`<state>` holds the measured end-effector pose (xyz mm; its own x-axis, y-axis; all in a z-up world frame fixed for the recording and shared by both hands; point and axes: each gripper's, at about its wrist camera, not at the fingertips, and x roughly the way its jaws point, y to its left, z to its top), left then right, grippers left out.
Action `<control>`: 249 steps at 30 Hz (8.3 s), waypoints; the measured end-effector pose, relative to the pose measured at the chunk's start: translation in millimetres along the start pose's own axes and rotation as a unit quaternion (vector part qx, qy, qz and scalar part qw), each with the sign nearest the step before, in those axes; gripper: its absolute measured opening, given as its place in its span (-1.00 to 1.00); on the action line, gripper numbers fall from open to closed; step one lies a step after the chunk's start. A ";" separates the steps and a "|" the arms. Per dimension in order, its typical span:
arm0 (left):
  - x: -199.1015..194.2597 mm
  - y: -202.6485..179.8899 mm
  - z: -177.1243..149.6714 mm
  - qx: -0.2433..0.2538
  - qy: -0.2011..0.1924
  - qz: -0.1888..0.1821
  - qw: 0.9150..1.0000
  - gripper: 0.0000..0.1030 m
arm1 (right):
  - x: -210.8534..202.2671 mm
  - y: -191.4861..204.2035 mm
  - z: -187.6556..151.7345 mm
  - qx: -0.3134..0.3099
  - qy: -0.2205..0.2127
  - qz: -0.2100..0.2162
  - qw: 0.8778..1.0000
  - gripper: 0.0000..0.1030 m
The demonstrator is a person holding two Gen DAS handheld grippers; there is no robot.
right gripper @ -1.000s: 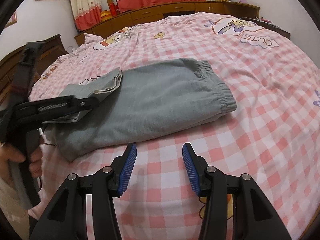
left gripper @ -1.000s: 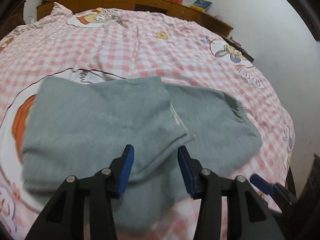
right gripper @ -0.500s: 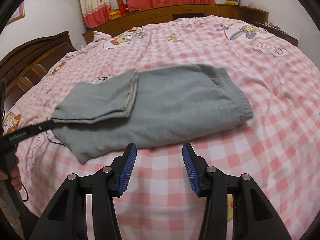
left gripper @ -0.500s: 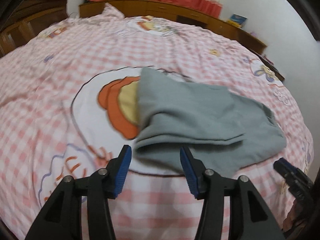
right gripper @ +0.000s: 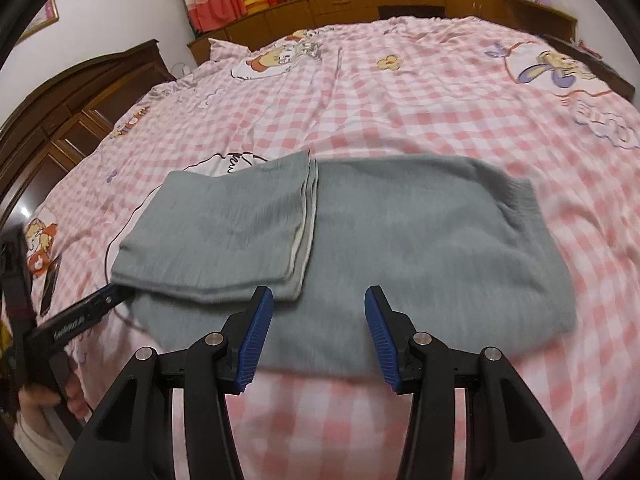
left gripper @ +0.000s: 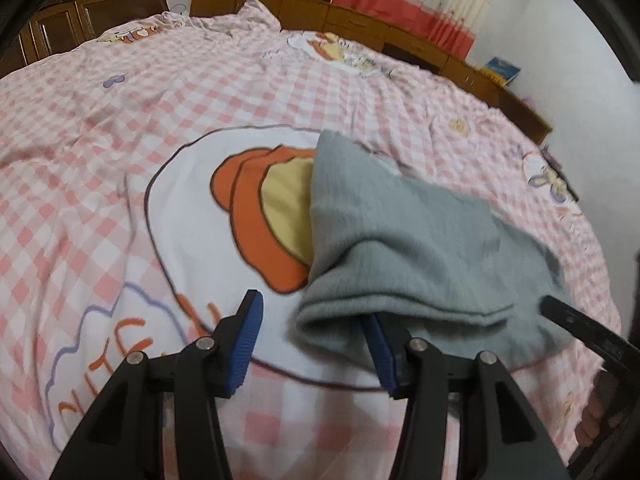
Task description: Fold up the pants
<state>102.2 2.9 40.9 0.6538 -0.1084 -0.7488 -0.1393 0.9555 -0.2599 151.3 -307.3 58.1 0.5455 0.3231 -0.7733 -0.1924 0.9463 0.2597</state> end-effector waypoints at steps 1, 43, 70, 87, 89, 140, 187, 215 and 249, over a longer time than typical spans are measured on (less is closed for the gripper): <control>1.0 -0.1 1.2 -0.004 -0.002 -0.014 1.000 -0.01 | 8.3 -0.2 5.8 0.004 0.007 0.004 1.000 -0.05; -19.8 18.3 -18.2 -0.035 -0.037 0.013 0.999 -0.53 | 9.6 52.9 74.6 0.008 -0.039 0.081 0.996 -0.90; -21.6 -23.3 2.9 0.023 -0.014 -0.058 0.998 -0.06 | -24.2 -121.4 67.7 0.101 0.040 -0.062 0.992 -0.90; 67.0 -75.1 22.0 0.004 0.091 -0.140 0.986 0.17 | -22.7 -154.2 9.2 0.138 0.031 -0.057 0.988 0.31; 74.1 -82.2 21.7 0.005 0.089 -0.127 0.988 0.17 | -6.5 -155.6 2.2 0.150 0.040 -0.048 0.987 0.31; -71.3 91.3 -41.5 -0.057 0.047 -0.067 0.995 -0.09 | -45.8 68.3 -34.0 -0.031 -0.017 -0.029 0.999 -0.20; -134.1 63.4 -32.1 0.006 -0.010 -0.033 0.999 -0.25 | -26.2 46.3 -60.8 -0.006 0.006 -0.032 0.999 -0.19; -73.0 86.4 -33.5 -0.054 0.041 0.000 0.998 0.25 | -72.7 35.9 -82.2 0.001 -0.024 -0.051 0.998 -0.06; -138.3 -41.2 -11.2 0.129 -0.055 -0.062 0.988 -0.73 | -75.7 28.0 -92.2 0.021 -0.030 -0.021 0.999 -0.06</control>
<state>9.1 -24.6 148.4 0.7322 -0.2131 -0.6469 0.1326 0.9762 -0.1715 29.4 -305.9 70.6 0.6001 0.2816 -0.7487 -0.1343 0.9582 0.2527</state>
